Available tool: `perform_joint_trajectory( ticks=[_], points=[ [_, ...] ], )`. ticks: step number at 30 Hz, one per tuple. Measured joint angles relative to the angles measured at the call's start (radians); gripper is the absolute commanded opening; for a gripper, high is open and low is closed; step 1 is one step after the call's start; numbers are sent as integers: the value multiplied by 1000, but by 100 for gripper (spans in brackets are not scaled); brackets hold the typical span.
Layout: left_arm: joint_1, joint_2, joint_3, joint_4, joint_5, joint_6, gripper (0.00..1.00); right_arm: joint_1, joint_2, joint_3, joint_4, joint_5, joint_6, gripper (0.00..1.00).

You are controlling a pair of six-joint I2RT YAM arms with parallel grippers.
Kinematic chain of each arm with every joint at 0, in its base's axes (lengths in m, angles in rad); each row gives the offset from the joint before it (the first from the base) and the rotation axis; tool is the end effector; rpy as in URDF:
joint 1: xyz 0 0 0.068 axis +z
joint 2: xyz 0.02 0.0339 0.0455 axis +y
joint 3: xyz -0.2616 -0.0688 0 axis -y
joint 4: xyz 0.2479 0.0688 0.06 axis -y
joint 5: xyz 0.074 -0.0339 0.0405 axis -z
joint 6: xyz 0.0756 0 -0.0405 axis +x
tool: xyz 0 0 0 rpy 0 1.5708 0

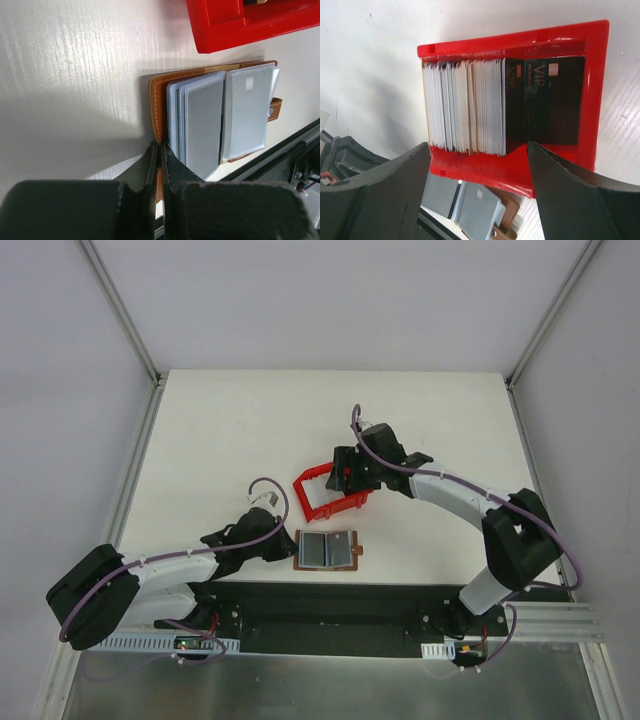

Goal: Put the credit cards into the card holder
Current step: Pick up the credit card from the storage box.

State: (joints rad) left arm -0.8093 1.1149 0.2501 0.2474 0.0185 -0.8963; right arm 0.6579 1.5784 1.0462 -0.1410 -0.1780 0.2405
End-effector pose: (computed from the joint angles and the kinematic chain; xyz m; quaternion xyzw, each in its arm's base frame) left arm 0.1600 -0.1698 0.1121 -0.0344 0.8878 -0.3510 0.2957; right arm 0.2941 0.2442 0.2085 -0.2237 0.8699 0.2598 0.3545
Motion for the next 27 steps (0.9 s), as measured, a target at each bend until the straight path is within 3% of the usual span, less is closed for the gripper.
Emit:
perform_joint_trajectory(
  ticks=[27],
  points=[
    [0, -3, 0, -3, 0, 0, 0, -21, 248, 165, -14, -124, -37, 86]
  ],
)
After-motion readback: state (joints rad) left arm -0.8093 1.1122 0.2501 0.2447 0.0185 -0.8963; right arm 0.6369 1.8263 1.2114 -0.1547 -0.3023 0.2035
